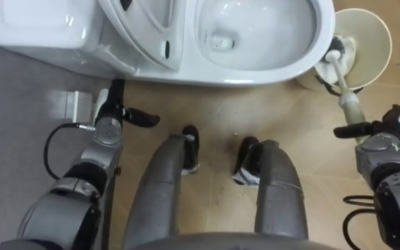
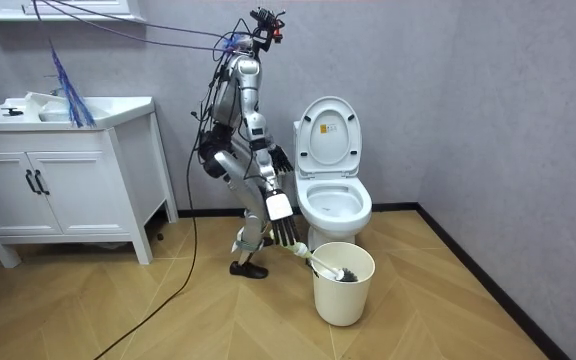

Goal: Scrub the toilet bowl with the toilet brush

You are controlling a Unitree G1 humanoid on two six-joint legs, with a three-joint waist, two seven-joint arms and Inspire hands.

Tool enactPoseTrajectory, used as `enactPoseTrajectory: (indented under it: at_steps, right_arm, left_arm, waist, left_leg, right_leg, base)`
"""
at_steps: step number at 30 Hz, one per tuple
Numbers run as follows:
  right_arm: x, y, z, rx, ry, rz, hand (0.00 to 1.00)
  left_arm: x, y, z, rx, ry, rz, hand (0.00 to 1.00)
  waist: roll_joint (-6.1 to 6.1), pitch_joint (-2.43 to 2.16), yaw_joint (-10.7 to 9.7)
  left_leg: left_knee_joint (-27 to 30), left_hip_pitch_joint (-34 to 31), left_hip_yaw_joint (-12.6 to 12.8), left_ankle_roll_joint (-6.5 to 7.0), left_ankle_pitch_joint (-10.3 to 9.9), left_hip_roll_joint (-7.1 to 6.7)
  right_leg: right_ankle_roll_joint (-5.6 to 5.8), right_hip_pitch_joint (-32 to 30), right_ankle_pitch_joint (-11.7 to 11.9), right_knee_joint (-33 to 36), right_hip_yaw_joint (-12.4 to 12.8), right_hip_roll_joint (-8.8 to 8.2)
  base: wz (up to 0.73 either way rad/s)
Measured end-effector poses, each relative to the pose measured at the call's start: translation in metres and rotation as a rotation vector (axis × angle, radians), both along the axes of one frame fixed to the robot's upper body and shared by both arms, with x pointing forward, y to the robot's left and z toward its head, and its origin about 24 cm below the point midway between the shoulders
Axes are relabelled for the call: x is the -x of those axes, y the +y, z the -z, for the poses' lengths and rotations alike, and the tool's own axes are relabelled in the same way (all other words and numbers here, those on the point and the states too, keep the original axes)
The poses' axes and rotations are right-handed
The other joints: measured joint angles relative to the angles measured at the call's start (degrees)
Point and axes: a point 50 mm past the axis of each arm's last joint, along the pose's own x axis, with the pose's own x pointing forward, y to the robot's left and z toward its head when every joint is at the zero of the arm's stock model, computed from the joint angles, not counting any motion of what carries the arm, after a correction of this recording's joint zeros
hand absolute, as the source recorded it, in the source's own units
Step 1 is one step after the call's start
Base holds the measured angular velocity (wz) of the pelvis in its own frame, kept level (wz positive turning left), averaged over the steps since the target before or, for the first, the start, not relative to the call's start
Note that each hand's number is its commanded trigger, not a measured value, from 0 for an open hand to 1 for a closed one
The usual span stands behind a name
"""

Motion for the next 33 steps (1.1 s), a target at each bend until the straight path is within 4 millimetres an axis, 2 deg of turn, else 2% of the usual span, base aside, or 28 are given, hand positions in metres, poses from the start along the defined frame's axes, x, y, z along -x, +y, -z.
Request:
enactPoseTrajectory:
  at_steps: [5,12,16,19,26,27,28,29,33]
  right_arm:
    - [0.0,-0.007,-0.004,0.031,0.014,-0.01,0.0]
    - [-0.007,-0.006,-0.009,0.04,-0.005,-0.033,0.0]
    - [-0.007,-0.006,-0.009,0.042,-0.007,-0.034,0.0]
    - [-0.008,-0.007,-0.011,0.051,-0.012,-0.031,0.0]
    - [-0.009,-0.007,-0.012,0.065,-0.012,-0.042,0.0]
    - [-0.009,-0.007,-0.012,0.066,-0.016,-0.043,0.23]
    - [-0.009,-0.007,-0.012,0.066,-0.018,-0.044,0.57]
    - [-0.009,-0.007,-0.012,0.066,-0.021,-0.045,1.0]
    - [-0.01,-0.006,-0.012,0.066,-0.026,-0.047,1.0]
  left_arm:
    - [-0.002,0.0,-0.007,-0.019,-0.036,0.033,0.0]
    - [-0.002,-0.01,-0.011,-0.033,-0.066,0.107,0.0]
    - [0.0,-0.013,-0.01,-0.032,-0.067,0.121,0.0]
    - [0.001,-0.014,-0.009,0.001,-0.063,0.101,0.0]
    - [0.003,-0.018,-0.01,0.067,-0.075,0.078,0.0]
    - [0.004,-0.019,-0.009,0.07,-0.074,0.085,0.0]
    - [0.004,-0.02,-0.009,0.07,-0.074,0.087,0.0]
    - [0.004,-0.02,-0.009,0.07,-0.074,0.089,0.0]
    - [0.004,-0.021,-0.009,0.069,-0.073,0.096,0.0]
  waist:
    - [0.03,0.02,0.11]
    - [0.21,-0.02,0.09]
    - [0.55,-0.01,0.11]
    - [1.38,0.0,0.15]
    - [1.66,0.0,0.17]
    - [1.66,0.0,0.17]
    - [1.66,0.0,0.17]
    - [1.66,0.0,0.17]
    - [1.67,0.0,0.18]
  left_leg:
    - [7.53,-5.85,0.31,-0.19,-2.64,-0.04]
    - [13.94,-11.26,0.24,-0.82,-4.56,0.01]
    - [15.21,-12.25,0.13,-1.16,-5.04,0.02]
    - [15.9,-13.16,0.06,-1.37,-5.27,0.05]
    - [16.29,-14.13,0.2,-1.89,-5.62,0.03]
    - [16.29,-14.13,0.18,-1.97,-5.68,0.04]
    - [16.29,-14.13,0.16,-2.01,-5.71,0.04]
    - [16.29,-14.13,0.13,-2.08,-5.75,0.05]
    - [16.29,-14.13,0.1,-2.21,-5.88,0.05]
  right_leg:
    - [-0.19,-6.26,-3.41,8.26,1.29,-0.7]
    - [-1.64,-11.74,-6.31,15.52,1.82,-1.92]
    - [-1.87,-12.78,-7.12,17.09,2.06,-1.91]
    - [-2.14,-13.68,-7.35,17.74,1.99,-1.95]
    - [-2.79,-15.07,-7.81,18.54,2.19,-2.0]
    - [-2.88,-15.08,-7.88,18.55,2.16,-2.0]
    - [-2.9,-15.08,-7.91,18.55,2.15,-2.0]
    - [-2.93,-15.09,-7.97,18.55,2.13,-2.0]
    - [-2.97,-15.09,-8.14,18.59,2.11,-1.99]
  base:
    - [0.04]
    - [0.06]
    - [0.03]
    - [0.0]
    - [0.0]
    - [0.0]
    - [0.0]
    - [0.0]
    - [0.0]
